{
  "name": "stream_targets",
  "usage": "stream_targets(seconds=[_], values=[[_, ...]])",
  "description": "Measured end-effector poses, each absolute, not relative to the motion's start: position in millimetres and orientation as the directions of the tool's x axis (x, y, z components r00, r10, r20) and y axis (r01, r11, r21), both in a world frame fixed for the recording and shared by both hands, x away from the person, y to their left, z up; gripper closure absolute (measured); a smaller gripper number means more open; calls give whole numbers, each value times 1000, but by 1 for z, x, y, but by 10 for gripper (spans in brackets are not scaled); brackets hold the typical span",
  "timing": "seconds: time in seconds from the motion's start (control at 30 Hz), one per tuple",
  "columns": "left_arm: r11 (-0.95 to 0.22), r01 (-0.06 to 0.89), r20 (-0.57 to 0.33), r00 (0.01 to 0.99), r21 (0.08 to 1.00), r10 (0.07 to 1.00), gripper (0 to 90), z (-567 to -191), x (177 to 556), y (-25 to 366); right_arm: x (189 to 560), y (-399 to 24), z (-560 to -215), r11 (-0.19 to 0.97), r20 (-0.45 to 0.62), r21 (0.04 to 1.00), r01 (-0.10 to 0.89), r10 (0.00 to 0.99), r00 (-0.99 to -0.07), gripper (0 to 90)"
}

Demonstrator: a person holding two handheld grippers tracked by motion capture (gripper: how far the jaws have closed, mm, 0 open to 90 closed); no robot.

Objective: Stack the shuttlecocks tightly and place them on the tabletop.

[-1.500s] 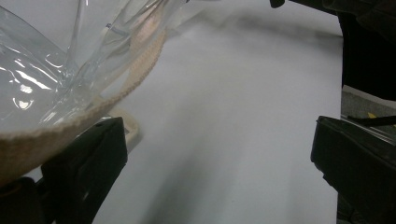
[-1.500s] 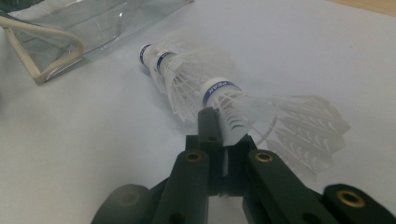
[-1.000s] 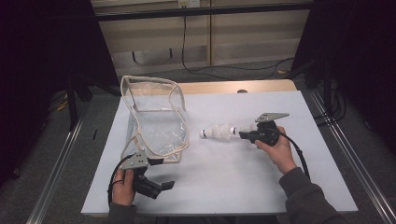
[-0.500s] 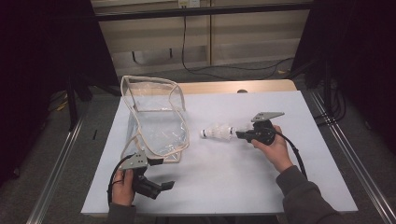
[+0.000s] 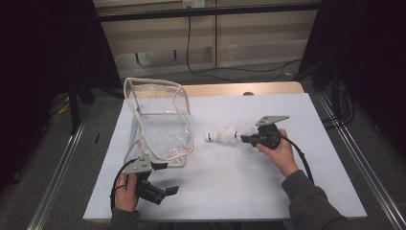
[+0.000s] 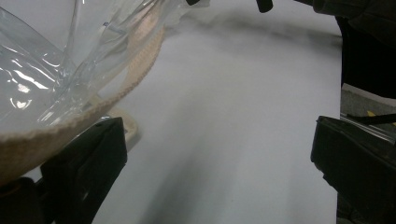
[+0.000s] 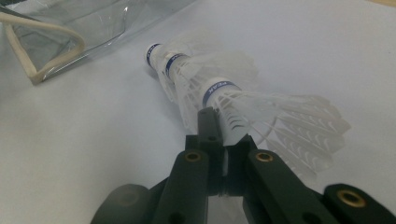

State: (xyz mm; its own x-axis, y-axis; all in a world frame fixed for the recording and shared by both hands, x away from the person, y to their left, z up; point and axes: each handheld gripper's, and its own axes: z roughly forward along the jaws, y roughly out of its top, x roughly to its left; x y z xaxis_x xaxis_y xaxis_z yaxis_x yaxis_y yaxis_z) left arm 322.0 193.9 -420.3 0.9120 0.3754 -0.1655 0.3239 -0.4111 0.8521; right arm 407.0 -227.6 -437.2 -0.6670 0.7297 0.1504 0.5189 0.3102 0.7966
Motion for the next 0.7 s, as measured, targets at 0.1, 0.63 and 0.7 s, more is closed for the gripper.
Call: stream_targets(seconds=[0.1, 0.63, 0.7], values=[[-412, 323, -165, 912, 852, 375, 37, -420, 322, 194, 407, -227, -438, 313, 149, 794, 521, 730, -667, 888], [-412, 327, -170, 912, 851, 374, 36, -421, 322, 193, 404, -220, -440, 344, 143, 786, 514, 708, -692, 887], [-412, 327, -170, 912, 850, 374, 37, -421, 322, 193, 404, -219, -440, 346, 143, 786, 512, 704, -696, 887]])
